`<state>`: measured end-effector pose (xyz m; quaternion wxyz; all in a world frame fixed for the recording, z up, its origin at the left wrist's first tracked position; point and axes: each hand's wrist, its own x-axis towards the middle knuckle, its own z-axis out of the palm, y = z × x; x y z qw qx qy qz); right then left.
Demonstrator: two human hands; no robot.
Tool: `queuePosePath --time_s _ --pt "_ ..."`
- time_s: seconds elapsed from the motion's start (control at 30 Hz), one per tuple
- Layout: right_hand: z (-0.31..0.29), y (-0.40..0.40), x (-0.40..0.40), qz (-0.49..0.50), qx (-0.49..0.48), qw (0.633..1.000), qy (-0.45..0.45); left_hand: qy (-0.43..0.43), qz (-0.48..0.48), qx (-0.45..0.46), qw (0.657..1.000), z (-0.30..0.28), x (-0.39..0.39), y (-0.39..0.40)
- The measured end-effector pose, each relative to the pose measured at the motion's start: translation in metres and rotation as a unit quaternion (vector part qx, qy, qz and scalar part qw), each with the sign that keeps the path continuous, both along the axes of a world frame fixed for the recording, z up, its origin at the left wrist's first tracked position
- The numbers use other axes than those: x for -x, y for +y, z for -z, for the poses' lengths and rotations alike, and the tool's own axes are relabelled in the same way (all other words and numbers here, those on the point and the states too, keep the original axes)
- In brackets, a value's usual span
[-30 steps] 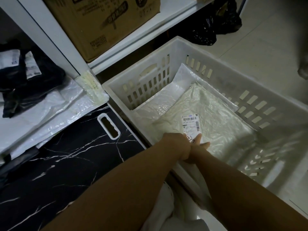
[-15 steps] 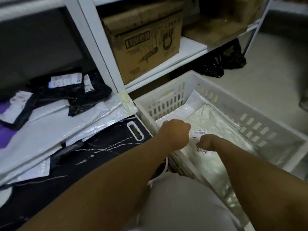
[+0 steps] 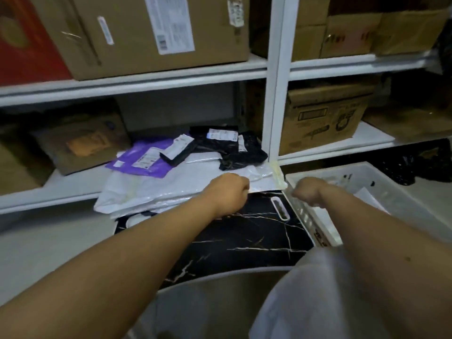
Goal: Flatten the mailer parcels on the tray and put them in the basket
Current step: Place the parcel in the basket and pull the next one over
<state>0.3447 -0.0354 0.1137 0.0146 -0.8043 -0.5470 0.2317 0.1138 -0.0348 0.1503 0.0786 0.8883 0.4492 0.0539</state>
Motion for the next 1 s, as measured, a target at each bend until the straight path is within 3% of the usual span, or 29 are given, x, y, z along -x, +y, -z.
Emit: queuePosePath --time_s 0.13,0.47,0.7,1.0 --pt "0.001 0.037 0.064 -0.095 -0.006 0.995 -0.036 -0.035 -0.099 0.008 0.994 0.0 0.068 0.01" --pt "0.039 0.103 0.177 -0.169 -0.043 0.985 -0.009 -0.149 -0.282 0.09 0.943 0.051 0.14 0.055" --pt "0.052 0.161 0.253 -0.091 -0.128 0.971 0.183 -0.215 -0.307 0.071 0.925 0.052 0.155 0.093" --pt "0.069 0.26 0.311 0.085 -0.118 0.903 0.404 -0.231 -0.335 0.047 0.912 0.056 0.191 0.122"
